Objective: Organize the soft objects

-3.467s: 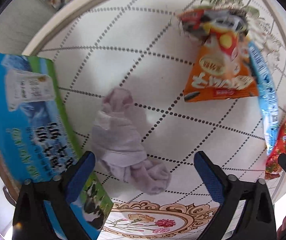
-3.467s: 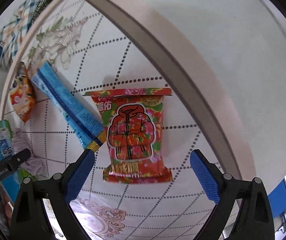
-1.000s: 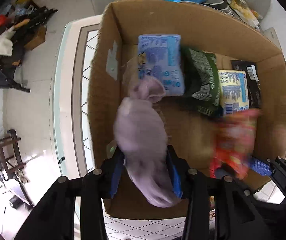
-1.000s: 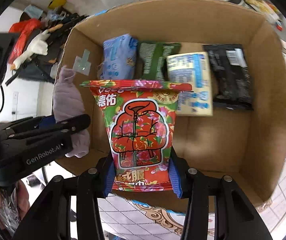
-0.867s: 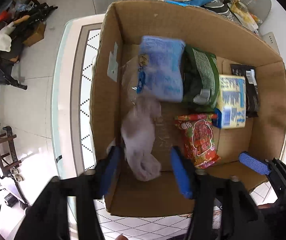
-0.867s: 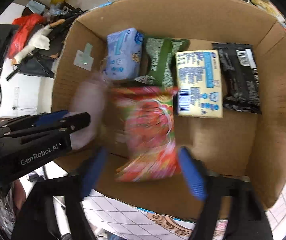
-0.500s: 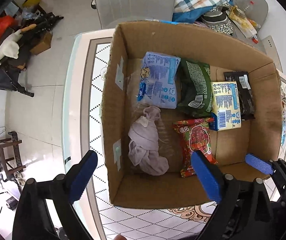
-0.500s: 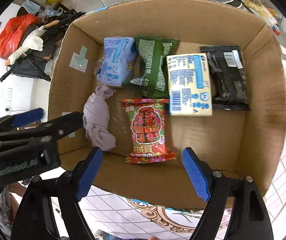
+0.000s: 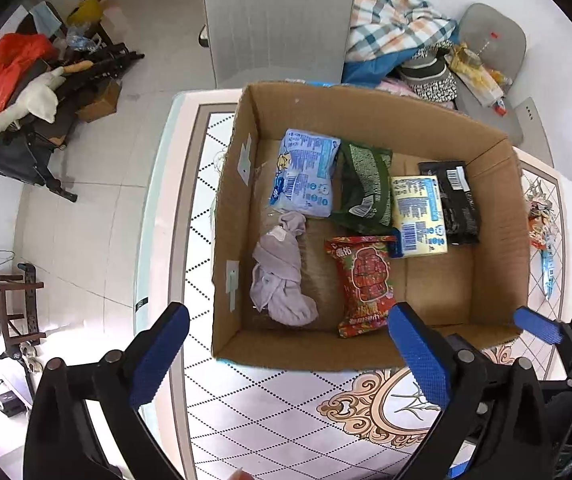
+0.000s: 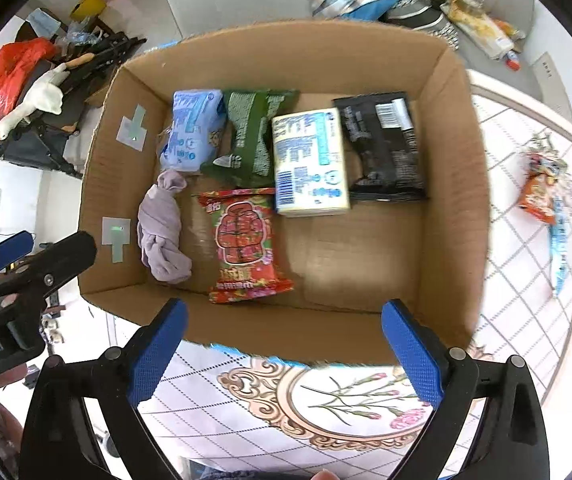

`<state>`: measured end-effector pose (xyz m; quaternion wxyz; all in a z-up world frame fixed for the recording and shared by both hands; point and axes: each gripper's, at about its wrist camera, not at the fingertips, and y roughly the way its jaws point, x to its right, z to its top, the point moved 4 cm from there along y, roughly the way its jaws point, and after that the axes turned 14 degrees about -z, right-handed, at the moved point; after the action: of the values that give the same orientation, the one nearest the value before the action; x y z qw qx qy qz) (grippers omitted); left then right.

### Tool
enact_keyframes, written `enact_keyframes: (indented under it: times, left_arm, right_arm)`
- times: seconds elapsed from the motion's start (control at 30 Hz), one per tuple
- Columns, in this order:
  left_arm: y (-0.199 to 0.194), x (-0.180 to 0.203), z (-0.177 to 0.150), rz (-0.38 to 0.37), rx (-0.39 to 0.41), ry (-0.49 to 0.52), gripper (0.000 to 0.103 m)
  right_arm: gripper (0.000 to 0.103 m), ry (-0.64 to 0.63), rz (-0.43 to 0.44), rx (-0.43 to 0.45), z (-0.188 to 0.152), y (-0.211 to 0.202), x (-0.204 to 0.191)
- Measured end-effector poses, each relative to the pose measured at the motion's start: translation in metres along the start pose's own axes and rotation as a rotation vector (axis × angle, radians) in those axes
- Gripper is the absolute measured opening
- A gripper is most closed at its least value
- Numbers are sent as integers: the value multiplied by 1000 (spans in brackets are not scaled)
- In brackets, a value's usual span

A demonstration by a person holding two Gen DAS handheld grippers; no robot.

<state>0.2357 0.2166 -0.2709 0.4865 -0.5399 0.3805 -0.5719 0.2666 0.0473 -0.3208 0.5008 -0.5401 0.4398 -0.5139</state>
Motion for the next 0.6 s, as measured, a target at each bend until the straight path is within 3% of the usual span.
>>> enact_keyframes:
  times: [0.33, 0.6]
  left_arm:
    - [-53, 25, -37, -15, 105, 37, 102]
    - [-90, 55, -58, -1, 177, 99, 102]
  right_arm:
    - [100, 18, -37, 124, -36, -60, 30]
    - [100, 36, -1, 198, -68, -103, 48]
